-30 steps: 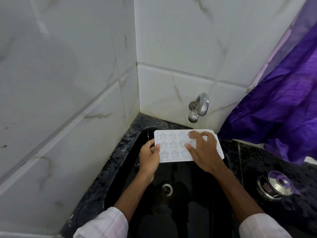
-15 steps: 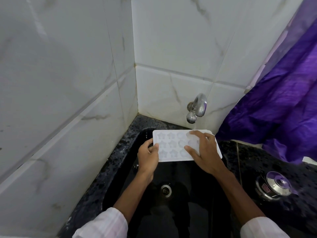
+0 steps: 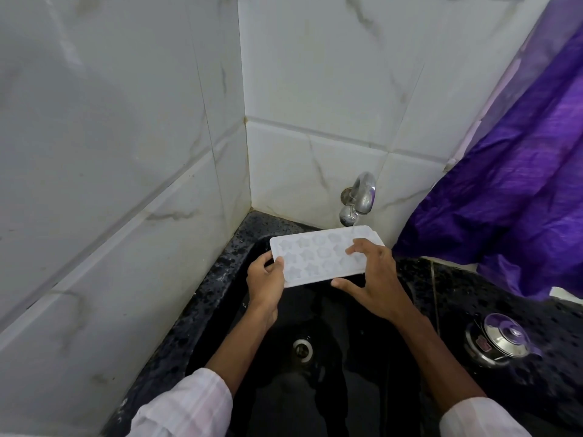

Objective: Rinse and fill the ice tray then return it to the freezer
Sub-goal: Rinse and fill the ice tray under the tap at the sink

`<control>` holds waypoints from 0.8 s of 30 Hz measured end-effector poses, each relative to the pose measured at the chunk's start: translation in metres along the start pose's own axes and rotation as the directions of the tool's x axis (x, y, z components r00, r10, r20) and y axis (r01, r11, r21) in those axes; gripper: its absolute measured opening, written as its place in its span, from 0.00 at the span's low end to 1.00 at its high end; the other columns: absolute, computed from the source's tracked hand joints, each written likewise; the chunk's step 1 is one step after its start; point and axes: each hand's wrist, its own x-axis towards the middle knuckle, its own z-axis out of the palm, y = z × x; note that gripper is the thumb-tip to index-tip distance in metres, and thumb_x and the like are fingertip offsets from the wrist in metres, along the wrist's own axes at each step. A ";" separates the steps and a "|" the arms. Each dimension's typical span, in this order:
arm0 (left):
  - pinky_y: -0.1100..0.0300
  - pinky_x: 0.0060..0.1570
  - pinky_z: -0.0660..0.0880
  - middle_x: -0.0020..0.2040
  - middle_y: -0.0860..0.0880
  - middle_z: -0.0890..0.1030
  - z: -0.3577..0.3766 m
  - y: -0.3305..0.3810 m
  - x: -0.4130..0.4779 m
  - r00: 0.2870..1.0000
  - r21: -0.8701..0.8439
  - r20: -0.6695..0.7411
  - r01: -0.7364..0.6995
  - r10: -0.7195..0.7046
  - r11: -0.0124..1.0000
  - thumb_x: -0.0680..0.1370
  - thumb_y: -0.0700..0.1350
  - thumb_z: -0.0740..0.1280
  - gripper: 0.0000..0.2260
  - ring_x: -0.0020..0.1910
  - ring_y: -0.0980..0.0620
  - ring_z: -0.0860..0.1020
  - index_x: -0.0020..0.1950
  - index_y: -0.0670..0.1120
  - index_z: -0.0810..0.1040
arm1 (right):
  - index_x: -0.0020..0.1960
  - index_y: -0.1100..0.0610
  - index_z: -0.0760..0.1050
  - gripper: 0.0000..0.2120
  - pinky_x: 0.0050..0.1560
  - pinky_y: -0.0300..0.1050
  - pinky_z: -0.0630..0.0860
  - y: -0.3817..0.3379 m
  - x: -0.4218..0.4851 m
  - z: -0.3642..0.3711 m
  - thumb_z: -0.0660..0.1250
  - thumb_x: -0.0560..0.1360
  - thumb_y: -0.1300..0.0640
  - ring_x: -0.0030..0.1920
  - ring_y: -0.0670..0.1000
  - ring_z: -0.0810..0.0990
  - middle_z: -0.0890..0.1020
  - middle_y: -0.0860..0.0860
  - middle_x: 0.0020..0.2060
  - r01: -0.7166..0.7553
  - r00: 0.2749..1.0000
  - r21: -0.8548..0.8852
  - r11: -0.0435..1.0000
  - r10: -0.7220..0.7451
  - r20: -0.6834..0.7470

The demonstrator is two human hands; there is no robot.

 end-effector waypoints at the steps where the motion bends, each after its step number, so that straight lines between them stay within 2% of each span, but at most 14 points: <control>1: 0.45 0.51 0.83 0.52 0.47 0.85 0.001 0.000 0.000 1.000 -0.003 0.005 -0.001 0.001 1.000 0.82 0.41 0.64 0.12 0.49 0.50 0.85 0.65 0.46 0.78 | 0.69 0.50 0.65 0.41 0.69 0.51 0.58 0.000 0.001 0.000 0.66 0.65 0.27 0.64 0.41 0.57 0.63 0.32 0.63 0.006 1.000 -0.010 1.000 -0.006 0.005; 4: 0.45 0.51 0.83 0.51 0.47 0.86 0.003 0.000 -0.003 1.000 0.002 0.018 -0.007 0.007 1.000 0.82 0.41 0.63 0.12 0.49 0.49 0.85 0.65 0.45 0.78 | 0.70 0.48 0.64 0.41 0.68 0.48 0.53 0.002 0.002 0.002 0.65 0.65 0.26 0.65 0.41 0.55 0.60 0.29 0.63 0.020 0.999 -0.043 0.999 -0.019 0.036; 7: 0.45 0.51 0.83 0.51 0.46 0.86 0.005 0.000 -0.005 0.999 0.005 0.042 -0.015 0.015 1.000 0.82 0.41 0.63 0.12 0.48 0.49 0.86 0.66 0.45 0.78 | 0.72 0.46 0.62 0.43 0.68 0.49 0.52 0.005 0.003 0.003 0.66 0.64 0.27 0.64 0.42 0.55 0.58 0.28 0.65 0.032 0.996 -0.097 0.995 -0.024 0.081; 9: 0.45 0.51 0.83 0.51 0.46 0.86 0.007 0.001 -0.006 0.998 0.018 0.053 -0.026 0.026 0.999 0.82 0.41 0.63 0.12 0.48 0.49 0.85 0.65 0.46 0.78 | 0.74 0.47 0.59 0.44 0.68 0.52 0.54 0.007 0.005 0.004 0.68 0.65 0.28 0.65 0.47 0.58 0.64 0.33 0.66 0.030 0.996 -0.135 0.990 -0.018 0.092; 12: 0.46 0.51 0.83 0.52 0.46 0.85 0.010 0.001 -0.009 0.998 0.018 0.055 -0.034 0.033 0.999 0.83 0.40 0.63 0.12 0.48 0.49 0.85 0.66 0.47 0.77 | 0.77 0.48 0.54 0.46 0.65 0.53 0.57 0.011 0.006 0.005 0.64 0.67 0.28 0.65 0.52 0.63 0.72 0.40 0.66 0.035 0.997 -0.168 0.985 -0.023 0.072; 16: 0.46 0.51 0.83 0.51 0.47 0.85 0.012 0.002 -0.010 0.998 0.010 0.046 -0.035 0.034 0.999 0.82 0.40 0.63 0.13 0.48 0.49 0.85 0.66 0.47 0.77 | 0.75 0.50 0.57 0.43 0.63 0.53 0.60 0.011 0.005 0.006 0.68 0.69 0.31 0.64 0.54 0.65 0.73 0.44 0.65 0.053 0.998 -0.179 0.982 -0.045 0.045; 18: 0.46 0.52 0.83 0.52 0.47 0.85 0.013 0.003 -0.010 0.998 0.010 0.050 -0.033 0.032 0.999 0.83 0.40 0.63 0.13 0.49 0.49 0.85 0.67 0.47 0.77 | 0.73 0.49 0.58 0.41 0.62 0.51 0.59 0.011 0.004 0.006 0.64 0.68 0.28 0.63 0.54 0.65 0.73 0.44 0.64 0.055 0.998 -0.163 0.985 -0.050 0.039; 20: 0.46 0.52 0.83 0.52 0.47 0.85 0.012 0.003 -0.010 0.998 0.010 0.057 -0.028 0.027 1.000 0.83 0.40 0.62 0.13 0.49 0.49 0.85 0.66 0.47 0.77 | 0.72 0.47 0.57 0.40 0.63 0.51 0.59 0.012 0.004 0.006 0.61 0.68 0.27 0.63 0.54 0.65 0.73 0.44 0.64 0.065 0.997 -0.152 0.986 -0.059 0.044; 24: 0.44 0.52 0.83 0.52 0.47 0.86 0.012 0.002 -0.012 0.998 0.015 0.064 -0.032 0.031 0.999 0.83 0.40 0.62 0.12 0.49 0.49 0.85 0.65 0.47 0.78 | 0.76 0.46 0.53 0.44 0.62 0.50 0.56 0.015 0.007 0.004 0.66 0.69 0.30 0.63 0.53 0.65 0.74 0.43 0.65 0.090 0.995 -0.173 0.981 -0.081 0.057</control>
